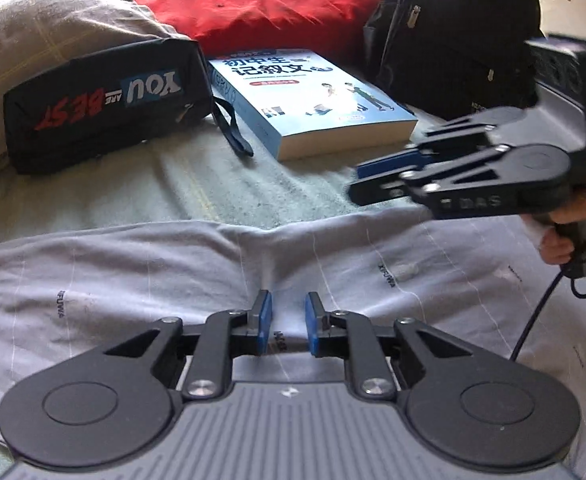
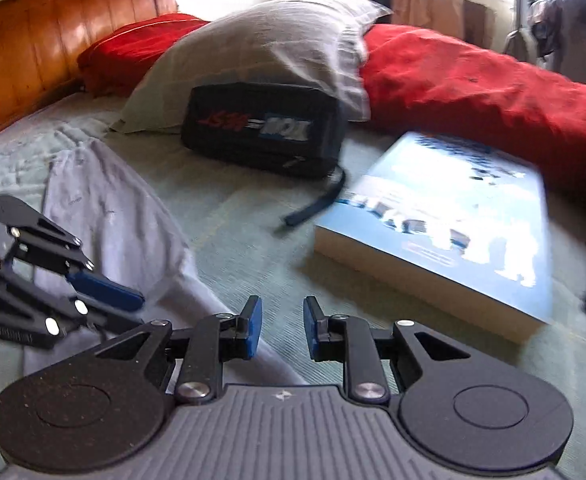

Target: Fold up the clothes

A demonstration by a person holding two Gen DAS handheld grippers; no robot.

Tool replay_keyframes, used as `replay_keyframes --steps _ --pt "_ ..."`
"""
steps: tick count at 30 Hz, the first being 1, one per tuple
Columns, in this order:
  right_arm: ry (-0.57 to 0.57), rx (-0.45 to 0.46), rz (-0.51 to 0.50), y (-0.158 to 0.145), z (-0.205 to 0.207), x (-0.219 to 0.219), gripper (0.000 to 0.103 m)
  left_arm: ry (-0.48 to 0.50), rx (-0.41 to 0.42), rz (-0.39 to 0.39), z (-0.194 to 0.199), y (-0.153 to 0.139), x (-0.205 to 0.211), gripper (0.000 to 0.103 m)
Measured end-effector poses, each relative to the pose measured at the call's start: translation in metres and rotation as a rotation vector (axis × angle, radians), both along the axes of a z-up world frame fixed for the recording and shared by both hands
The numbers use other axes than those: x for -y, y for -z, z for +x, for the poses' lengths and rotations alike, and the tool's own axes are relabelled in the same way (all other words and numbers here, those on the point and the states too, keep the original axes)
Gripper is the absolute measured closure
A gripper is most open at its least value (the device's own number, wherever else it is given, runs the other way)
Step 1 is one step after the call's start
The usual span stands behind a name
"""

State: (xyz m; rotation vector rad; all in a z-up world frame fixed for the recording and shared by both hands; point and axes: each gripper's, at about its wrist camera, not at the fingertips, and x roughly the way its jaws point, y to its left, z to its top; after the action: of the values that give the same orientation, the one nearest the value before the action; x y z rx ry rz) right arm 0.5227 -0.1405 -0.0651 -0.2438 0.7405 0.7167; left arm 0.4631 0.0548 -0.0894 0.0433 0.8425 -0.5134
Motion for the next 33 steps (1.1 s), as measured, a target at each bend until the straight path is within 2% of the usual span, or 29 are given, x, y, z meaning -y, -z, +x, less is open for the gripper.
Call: replay_keyframes --steps 5,9,11,14,15,18,20,22,23,26,27,30,33 --pt "-0.061 0.017 -0.067 0.014 -0.008 -0.023 0.072 0.01 0.021 0.002 -0.003 0.001 -0.002 0.087" --pt "-0.086 0.088 -0.097 0.02 -0.026 -0.028 0.073 0.012 0.03 -0.008 -0.003 0.002 -0.004 0.086" --pt "-0.115 0.113 -0.118 0.019 -0.034 -0.03 0.078 0.009 0.034 -0.009 -0.004 0.002 -0.004 0.086" --pt "-0.153 0.121 -0.145 0.02 -0.04 -0.036 0.097 0.007 0.041 0.001 -0.005 0.001 -0.002 0.086" --pt "-0.156 0.123 -0.153 0.02 -0.041 -0.038 0.1 0.007 0.043 0.005 -0.005 0.001 -0.001 0.086" --pt "-0.128 0.159 -0.167 0.018 -0.04 -0.042 0.101 0.015 0.061 0.017 -0.007 -0.005 0.0 0.086" --pt "-0.043 0.187 -0.146 0.012 -0.027 -0.04 0.101 0.031 0.082 0.021 -0.01 -0.011 -0.001 0.083" --pt "0.029 0.157 -0.11 0.008 -0.013 -0.034 0.1 0.04 0.091 0.031 -0.014 -0.014 -0.004 0.08" --pt "0.054 0.142 -0.097 0.006 -0.009 -0.031 0.099 0.042 0.095 0.039 -0.016 -0.015 -0.006 0.08" --pt "0.068 0.109 -0.037 -0.006 -0.013 -0.017 0.086 0.028 0.097 0.072 -0.023 -0.01 -0.016 0.079" --pt "0.067 0.101 -0.023 -0.011 -0.017 -0.011 0.079 0.022 0.093 0.076 -0.025 -0.008 -0.022 0.076" --pt "0.081 0.071 -0.072 -0.019 -0.037 0.009 0.066 0.012 0.071 0.064 -0.034 -0.005 -0.038 0.068" --pt "0.122 -0.004 -0.103 -0.016 -0.054 0.038 0.059 0.001 0.078 0.088 -0.038 -0.011 -0.052 0.064"
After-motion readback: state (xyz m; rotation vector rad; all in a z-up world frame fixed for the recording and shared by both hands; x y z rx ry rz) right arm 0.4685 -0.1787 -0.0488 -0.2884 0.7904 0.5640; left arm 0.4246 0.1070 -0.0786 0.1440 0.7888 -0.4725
